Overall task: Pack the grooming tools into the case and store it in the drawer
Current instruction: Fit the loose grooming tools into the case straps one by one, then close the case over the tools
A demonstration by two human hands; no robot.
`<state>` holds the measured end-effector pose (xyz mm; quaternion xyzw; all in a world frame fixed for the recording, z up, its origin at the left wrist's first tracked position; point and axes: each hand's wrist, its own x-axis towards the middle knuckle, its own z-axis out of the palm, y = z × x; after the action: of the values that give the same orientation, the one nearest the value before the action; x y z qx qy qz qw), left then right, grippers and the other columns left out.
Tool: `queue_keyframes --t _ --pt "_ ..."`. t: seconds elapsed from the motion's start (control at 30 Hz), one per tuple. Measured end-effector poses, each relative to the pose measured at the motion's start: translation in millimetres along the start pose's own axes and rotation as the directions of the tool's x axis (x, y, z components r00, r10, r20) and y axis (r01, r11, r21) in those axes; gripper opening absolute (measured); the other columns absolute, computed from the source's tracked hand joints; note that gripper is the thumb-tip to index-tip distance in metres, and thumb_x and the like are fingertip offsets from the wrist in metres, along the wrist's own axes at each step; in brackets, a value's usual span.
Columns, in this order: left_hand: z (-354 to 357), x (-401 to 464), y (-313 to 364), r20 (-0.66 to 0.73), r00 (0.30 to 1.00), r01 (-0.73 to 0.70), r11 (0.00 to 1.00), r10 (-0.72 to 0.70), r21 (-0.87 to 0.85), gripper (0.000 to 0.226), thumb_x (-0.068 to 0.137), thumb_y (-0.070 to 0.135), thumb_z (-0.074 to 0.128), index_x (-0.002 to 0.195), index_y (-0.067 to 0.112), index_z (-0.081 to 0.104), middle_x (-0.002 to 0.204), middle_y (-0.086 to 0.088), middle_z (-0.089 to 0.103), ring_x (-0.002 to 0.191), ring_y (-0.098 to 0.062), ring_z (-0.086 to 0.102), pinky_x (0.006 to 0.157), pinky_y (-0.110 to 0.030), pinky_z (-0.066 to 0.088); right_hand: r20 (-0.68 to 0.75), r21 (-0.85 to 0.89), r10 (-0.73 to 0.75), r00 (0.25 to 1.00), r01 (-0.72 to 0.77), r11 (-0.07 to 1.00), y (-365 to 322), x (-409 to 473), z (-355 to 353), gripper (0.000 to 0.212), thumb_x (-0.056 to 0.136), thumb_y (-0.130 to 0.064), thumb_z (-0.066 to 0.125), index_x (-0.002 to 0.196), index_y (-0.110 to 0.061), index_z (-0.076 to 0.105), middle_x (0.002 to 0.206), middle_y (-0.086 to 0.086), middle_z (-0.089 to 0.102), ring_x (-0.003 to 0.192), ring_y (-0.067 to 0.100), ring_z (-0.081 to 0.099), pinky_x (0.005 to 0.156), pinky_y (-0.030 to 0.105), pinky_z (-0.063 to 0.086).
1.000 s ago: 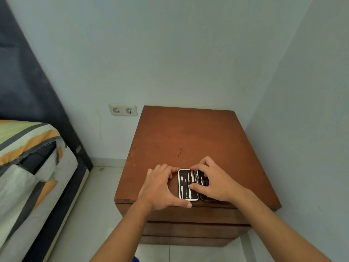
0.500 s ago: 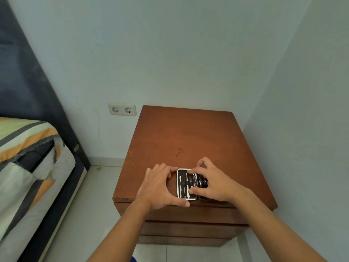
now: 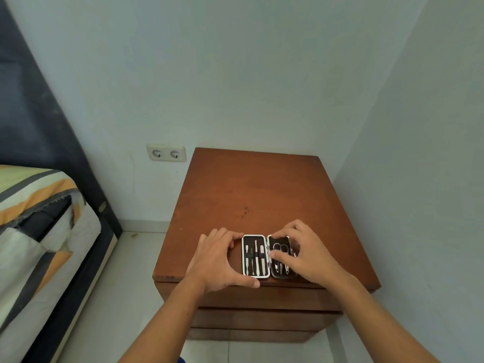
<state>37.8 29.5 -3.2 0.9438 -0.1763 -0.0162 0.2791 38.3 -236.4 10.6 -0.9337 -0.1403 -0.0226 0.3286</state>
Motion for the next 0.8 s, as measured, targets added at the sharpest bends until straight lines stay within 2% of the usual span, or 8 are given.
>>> queue_keyframes --t 0.1,0.2,0.27,0.33,0.5,0.67,0.8 --pt "0.3 0.4 -1.3 0.004 1.000 -0.003 1.000 0.003 -0.003 0.122 0.040 0.100 0.071 0.144 0.038 0.051 0.104 0.029 0.041 0.100 0.001 0.041 0.093 -0.028 0.031 -0.135 0.007 0.089 0.987 -0.089 0.996 17.4 -1.7 -7.5 0.022 0.091 -0.036 0.077 0.113 -0.036 0.074 0.105 -0.019 0.057 0.097 0.004 0.059 0.086 0.024 0.048" --pt "1.6 0.6 -3.3 0.007 1.000 -0.003 1.000 0.003 -0.008 0.121 0.040 0.100 0.071 0.143 0.039 0.051 0.104 0.028 0.042 0.101 0.002 0.041 0.093 -0.029 0.030 -0.055 -0.019 0.145 0.988 -0.146 0.989 34.5 -1.0 -10.8 0.030 0.098 -0.027 0.070 0.127 -0.034 0.072 0.107 -0.017 0.055 0.096 0.006 0.056 0.085 0.020 0.043" --pt "3.0 1.1 -5.0 -0.005 1.000 -0.006 1.000 0.006 -0.023 0.117 0.041 0.101 0.070 0.141 0.042 0.052 0.103 0.028 0.044 0.101 0.005 0.042 0.091 -0.028 0.030 0.000 -0.038 0.118 0.993 -0.118 0.992 40.9 -2.1 -11.0 0.031 0.099 -0.024 0.068 0.128 -0.033 0.072 0.109 -0.017 0.053 0.098 0.007 0.055 0.086 0.019 0.042" --pt "5.0 2.0 -7.7 -0.038 0.999 0.002 0.997 -0.005 -0.076 0.104 0.046 0.096 0.074 0.135 0.045 0.058 0.100 0.026 0.049 0.102 0.005 0.045 0.090 -0.027 0.031 0.026 -0.043 0.104 0.994 -0.103 0.994 42.2 -4.9 -12.9 0.029 0.098 -0.025 0.070 0.126 -0.033 0.072 0.110 -0.016 0.053 0.097 0.006 0.054 0.084 0.016 0.041" --pt "11.4 7.6 -14.8 -0.125 0.991 0.021 0.981 -0.046 -0.195 0.055 0.072 0.068 0.085 0.121 0.047 0.070 0.096 0.018 0.062 0.100 0.001 0.051 0.088 -0.029 0.032 0.009 -0.023 0.114 0.993 -0.114 0.993 40.8 -24.2 -19.7 0.016 0.087 -0.038 0.082 0.098 -0.034 0.071 0.102 -0.015 0.059 0.092 0.006 0.057 0.078 0.019 0.041" --pt "11.8 14.9 -15.6 -0.101 0.992 0.060 0.981 -0.079 -0.184 0.052 0.084 0.055 0.082 0.132 0.045 0.067 0.094 0.017 0.062 0.092 0.005 0.049 0.084 -0.030 0.030 -0.111 0.008 0.107 0.988 -0.107 0.994 27.5 -58.6 -0.1 0.026 0.082 -0.039 0.086 0.079 -0.031 0.062 0.087 -0.016 0.060 0.087 0.005 0.054 0.074 0.019 0.039" --pt "7.8 15.8 -12.9 -0.065 0.991 0.104 0.978 -0.118 -0.179 0.043 0.095 0.041 0.076 0.137 0.041 0.065 0.093 0.016 0.063 0.088 0.002 0.047 0.084 -0.034 0.029 -0.172 0.044 0.116 0.978 -0.110 0.993 6.4 -79.6 23.6 0.027 0.085 -0.038 0.083 0.076 -0.032 0.059 0.081 -0.017 0.060 0.087 0.008 0.053 0.078 0.031 0.045"
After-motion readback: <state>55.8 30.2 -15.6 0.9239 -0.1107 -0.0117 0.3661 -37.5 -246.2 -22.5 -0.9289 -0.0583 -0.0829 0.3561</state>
